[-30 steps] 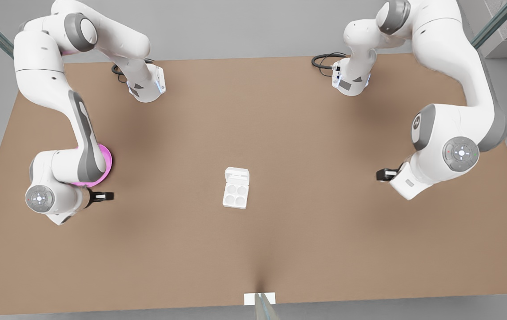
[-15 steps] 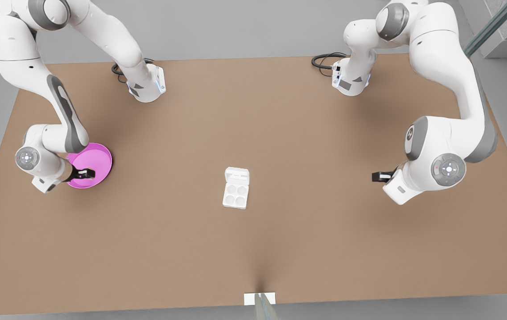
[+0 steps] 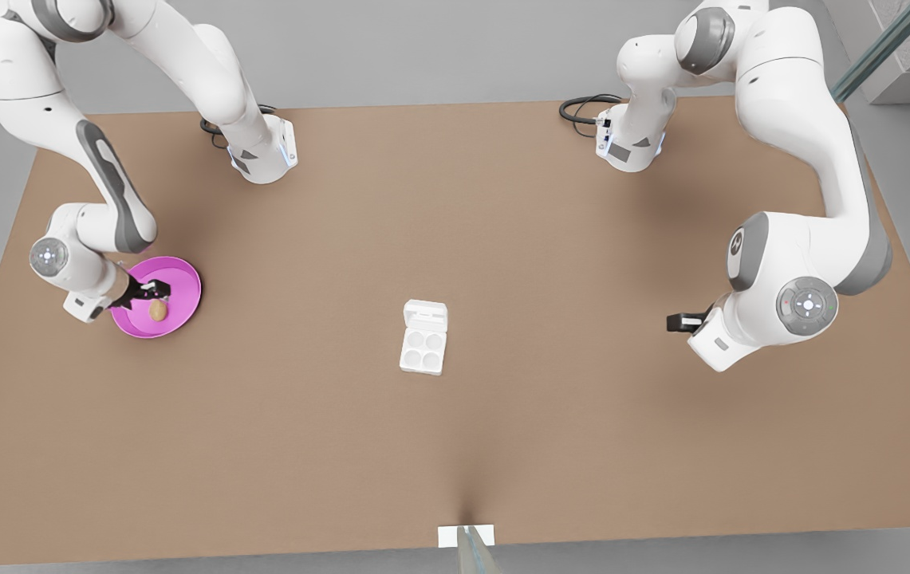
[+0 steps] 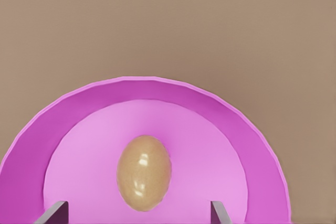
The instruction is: Pack egg into the box and close the box lid
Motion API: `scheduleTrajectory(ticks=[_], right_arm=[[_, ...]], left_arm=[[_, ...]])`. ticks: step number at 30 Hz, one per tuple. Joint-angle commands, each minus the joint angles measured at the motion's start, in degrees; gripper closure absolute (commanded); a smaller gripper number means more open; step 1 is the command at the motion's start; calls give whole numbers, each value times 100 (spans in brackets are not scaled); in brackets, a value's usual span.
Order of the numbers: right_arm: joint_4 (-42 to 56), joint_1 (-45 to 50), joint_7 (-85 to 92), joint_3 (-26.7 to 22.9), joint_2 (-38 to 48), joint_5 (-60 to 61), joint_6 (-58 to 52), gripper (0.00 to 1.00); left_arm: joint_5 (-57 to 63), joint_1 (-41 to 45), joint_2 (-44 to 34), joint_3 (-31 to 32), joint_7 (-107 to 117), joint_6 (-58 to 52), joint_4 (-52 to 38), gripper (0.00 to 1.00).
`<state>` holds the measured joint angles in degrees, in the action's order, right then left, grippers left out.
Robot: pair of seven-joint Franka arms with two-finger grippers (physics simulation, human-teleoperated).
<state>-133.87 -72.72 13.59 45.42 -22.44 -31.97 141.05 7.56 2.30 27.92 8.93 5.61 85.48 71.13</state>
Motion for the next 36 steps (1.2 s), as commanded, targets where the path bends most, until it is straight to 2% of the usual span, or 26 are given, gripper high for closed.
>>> scheduleTrajectory(ticks=[1, 24, 25, 26, 27, 31, 33, 36], right_arm=[[-69, -102, 584, 2, -32, -63, 414, 0], [10, -85, 197, -148, -656, -116, 845, 0], [10, -85, 206, -148, -656, -116, 845, 3], [10, -76, 206, -165, -665, -116, 837, 15], [10, -76, 206, -165, -656, -116, 837, 19], [10, -85, 206, -165, -647, -116, 828, 21], [19, -76, 206, -165, -639, -116, 836, 29], [19, -76, 206, -165, -639, -107, 828, 37]], left_arm=[[-18, 16, -15, 3, 10, 56, -2, 0], [-9, -19, -50, 12, 1, 127, -20, 0], [-9, -27, -50, 12, 1, 127, -20, 0], [-9, -19, -50, 12, 10, 127, -20, 0], [-9, -19, -23, 3, 1, 144, -20, 0], [9, -256, -32, 3, -104, 224, 6, 0], [9, -282, -85, 3, -60, -365, 24, 0], [9, -282, -217, 29, -86, -743, -29, 0]])
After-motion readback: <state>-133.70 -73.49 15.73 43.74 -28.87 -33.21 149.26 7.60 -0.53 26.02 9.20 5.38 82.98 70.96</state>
